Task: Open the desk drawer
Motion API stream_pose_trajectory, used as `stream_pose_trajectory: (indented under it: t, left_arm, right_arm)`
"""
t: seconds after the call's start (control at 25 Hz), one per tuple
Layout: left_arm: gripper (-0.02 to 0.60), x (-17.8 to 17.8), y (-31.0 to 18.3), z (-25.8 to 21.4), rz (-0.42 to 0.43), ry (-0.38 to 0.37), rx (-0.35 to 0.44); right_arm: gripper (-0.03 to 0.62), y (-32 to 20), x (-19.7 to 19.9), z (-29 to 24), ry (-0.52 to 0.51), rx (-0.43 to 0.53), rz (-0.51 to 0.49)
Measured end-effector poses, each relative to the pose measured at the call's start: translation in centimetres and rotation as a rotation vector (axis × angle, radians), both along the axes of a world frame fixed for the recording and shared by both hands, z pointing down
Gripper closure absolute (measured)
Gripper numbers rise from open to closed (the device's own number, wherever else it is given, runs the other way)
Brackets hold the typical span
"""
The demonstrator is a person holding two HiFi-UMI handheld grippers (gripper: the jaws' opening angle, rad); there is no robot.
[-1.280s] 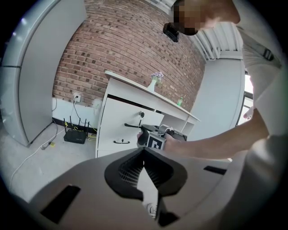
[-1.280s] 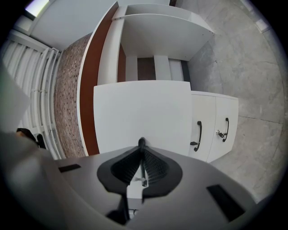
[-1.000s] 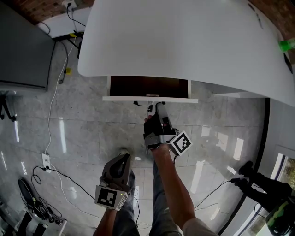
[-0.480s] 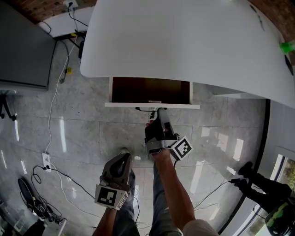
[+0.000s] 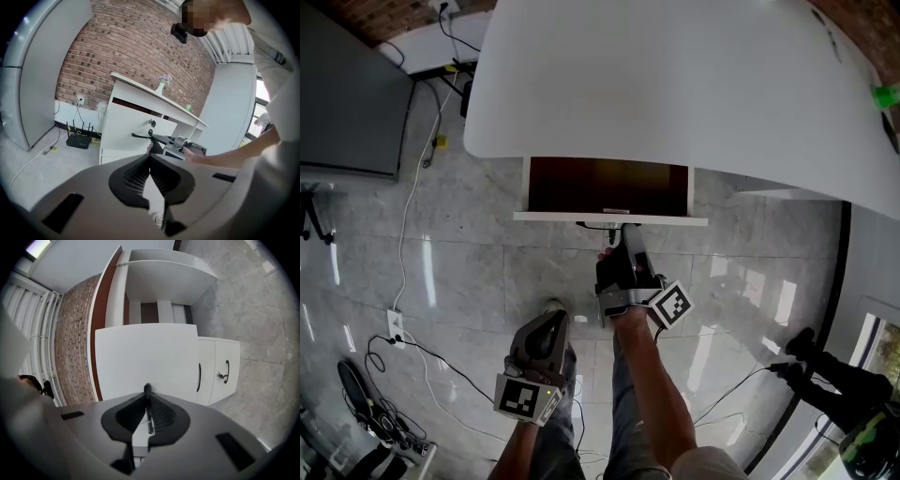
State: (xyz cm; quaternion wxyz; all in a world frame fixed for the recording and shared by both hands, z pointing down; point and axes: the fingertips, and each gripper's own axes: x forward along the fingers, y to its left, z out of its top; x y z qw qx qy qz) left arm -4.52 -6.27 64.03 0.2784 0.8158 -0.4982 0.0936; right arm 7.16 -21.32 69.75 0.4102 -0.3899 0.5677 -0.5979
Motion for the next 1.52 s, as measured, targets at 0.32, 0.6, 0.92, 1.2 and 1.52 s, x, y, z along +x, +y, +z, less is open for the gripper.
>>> stream_pose_trajectory:
  t: [0.32,0.6,0.92,1.2,1.52]
  left_arm:
    - [0.569,0.0,-0.4,0.0,-0.005,0.009,-0.001]
    - [0.569,-0.2,-0.4,0.0,-0.010,0.008,-0.002]
    - [0.569,-0.4,-0.3,0.1,-0.012,0.013,-0.006]
    - [0.569,-0.4,-0.1,0.1,-0.014,0.014,-0.006]
    - [0.569,-0.4,-0.2,0.5,-0.012,0.012,-0.012]
  right_arm:
    - [0.559,0.3,0.0,0.1,0.003,-0.001,-0.003]
    - [0.557,0.4,-0.1,0.1,-0.006,-0.003,0.002]
    - [0.558,0.7,-0.1,0.3,-0.004,-0.005,0.001]
    - [0.557,1.2,-0.2,0.3,-0.005,-0.008,0.005]
    - [0.557,1.2,-0.1,0.6,-0.011,0.017,0.010]
